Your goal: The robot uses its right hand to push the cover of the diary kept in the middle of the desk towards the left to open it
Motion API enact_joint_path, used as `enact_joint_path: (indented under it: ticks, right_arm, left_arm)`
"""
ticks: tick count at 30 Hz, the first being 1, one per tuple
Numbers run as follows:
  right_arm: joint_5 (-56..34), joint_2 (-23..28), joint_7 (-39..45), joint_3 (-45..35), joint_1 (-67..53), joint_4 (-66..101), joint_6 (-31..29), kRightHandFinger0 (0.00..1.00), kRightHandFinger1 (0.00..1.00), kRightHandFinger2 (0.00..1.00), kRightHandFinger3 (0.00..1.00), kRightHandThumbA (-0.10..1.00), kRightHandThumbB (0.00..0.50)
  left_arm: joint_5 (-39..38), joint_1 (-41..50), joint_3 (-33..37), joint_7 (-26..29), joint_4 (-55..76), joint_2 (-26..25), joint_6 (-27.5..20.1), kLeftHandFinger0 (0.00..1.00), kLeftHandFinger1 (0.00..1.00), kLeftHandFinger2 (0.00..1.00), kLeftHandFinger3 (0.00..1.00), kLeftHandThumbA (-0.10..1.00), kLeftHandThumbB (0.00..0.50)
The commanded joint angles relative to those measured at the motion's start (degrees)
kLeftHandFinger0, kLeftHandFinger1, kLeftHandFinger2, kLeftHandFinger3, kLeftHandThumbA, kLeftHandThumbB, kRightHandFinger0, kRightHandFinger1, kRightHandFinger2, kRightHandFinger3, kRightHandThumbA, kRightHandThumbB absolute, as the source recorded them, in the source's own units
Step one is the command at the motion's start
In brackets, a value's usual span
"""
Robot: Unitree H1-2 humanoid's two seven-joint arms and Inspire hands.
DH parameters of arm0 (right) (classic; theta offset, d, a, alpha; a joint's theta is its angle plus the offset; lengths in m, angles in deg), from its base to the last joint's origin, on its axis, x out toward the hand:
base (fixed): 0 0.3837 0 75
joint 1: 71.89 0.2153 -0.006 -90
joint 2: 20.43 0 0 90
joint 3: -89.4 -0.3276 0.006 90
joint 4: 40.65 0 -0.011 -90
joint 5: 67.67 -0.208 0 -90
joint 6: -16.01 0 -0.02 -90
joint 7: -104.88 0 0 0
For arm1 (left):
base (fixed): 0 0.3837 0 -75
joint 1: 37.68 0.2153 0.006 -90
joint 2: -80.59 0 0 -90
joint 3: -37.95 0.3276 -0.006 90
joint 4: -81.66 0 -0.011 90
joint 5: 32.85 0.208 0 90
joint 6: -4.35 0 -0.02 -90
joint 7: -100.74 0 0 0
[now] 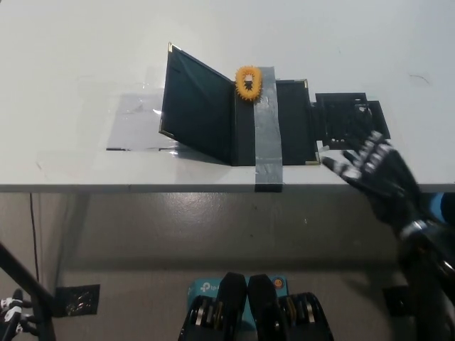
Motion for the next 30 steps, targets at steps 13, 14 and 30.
enact_joint_path:
  ticks: [13,14,30]
  right_arm:
    - [-19.7,6.4,4.3,-11.5,-20.2,21.8,1.2,1.0,1.0,0.93,0.98,1.0,0.286]
    - [-19.6,6.4,4.2,-11.5,-20.3,21.8,1.1,1.0,1.0,0.93,0.97,1.0,0.287]
    - [7.5,-1.1,-8.3,-10.8,-21.2,-6.4,-24.2,0.46,0.56,0.56,0.56,1.0,0.272]
  left_arm:
    - [-2.9,2.5,-4.8,-1.1,-0.6,-1.1,-5.5,0.32,0.39,0.2,0.37,0.61,0.5]
    - [-2.9,2.5,-4.9,-1.1,-0.6,-1.1,-5.5,0.32,0.39,0.2,0.37,0.61,0.5]
    - [-2.1,2.0,-5.1,-0.7,-0.7,-1.2,-5.4,0.34,0.39,0.19,0.38,0.64,0.5]
